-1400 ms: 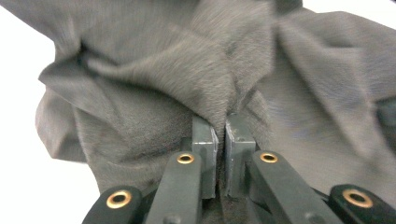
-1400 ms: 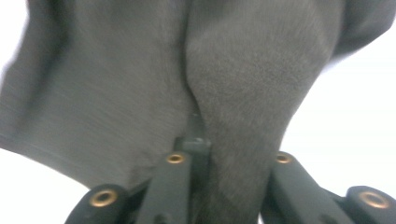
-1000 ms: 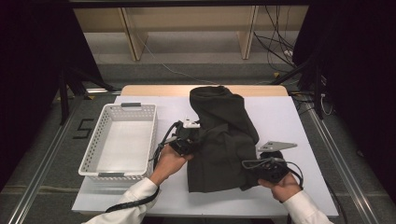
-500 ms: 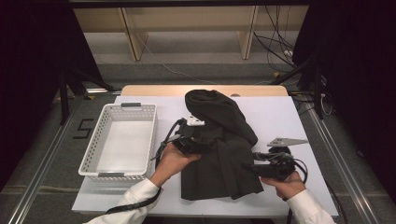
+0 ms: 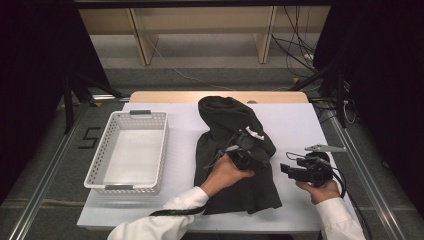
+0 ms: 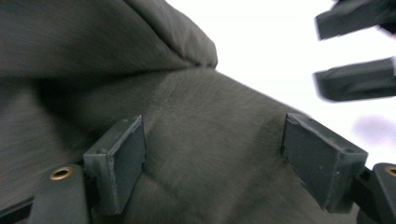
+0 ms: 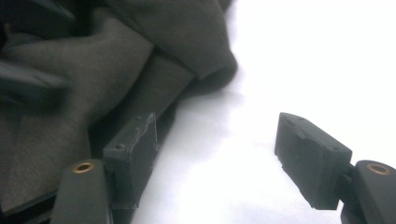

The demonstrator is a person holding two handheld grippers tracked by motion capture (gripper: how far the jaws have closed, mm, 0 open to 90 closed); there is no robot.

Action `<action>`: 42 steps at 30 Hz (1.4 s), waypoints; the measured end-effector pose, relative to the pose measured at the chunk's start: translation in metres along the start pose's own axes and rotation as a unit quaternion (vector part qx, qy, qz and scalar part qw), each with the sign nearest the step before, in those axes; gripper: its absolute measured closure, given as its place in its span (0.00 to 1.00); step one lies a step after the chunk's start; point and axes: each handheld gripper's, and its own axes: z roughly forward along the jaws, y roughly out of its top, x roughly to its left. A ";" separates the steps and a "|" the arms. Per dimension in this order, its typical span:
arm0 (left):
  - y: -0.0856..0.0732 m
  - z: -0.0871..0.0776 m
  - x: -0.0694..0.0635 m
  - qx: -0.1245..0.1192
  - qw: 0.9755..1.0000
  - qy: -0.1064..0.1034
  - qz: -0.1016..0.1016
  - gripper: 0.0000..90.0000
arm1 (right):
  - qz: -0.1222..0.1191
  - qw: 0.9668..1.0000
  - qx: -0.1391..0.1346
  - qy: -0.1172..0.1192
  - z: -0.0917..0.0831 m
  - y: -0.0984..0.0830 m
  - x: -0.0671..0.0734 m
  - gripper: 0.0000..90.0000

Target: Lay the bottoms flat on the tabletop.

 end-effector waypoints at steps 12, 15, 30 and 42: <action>-0.037 -0.061 0.046 -0.052 0.998 0.027 0.026 0.99 | -0.020 0.999 0.026 -0.022 0.012 -0.006 -0.005 0.35; -0.057 -0.085 0.071 -0.059 0.997 0.044 -0.003 0.99 | -0.025 0.999 0.026 -0.022 0.013 -0.005 -0.002 0.35; -0.097 -0.106 0.089 -0.044 0.995 0.076 -0.039 0.74 | -0.033 0.999 0.027 -0.019 0.015 -0.005 0.002 0.35; -0.033 -0.057 0.038 -0.027 0.998 0.040 -0.027 0.33 | -0.035 0.999 0.030 -0.019 0.019 -0.004 0.004 0.35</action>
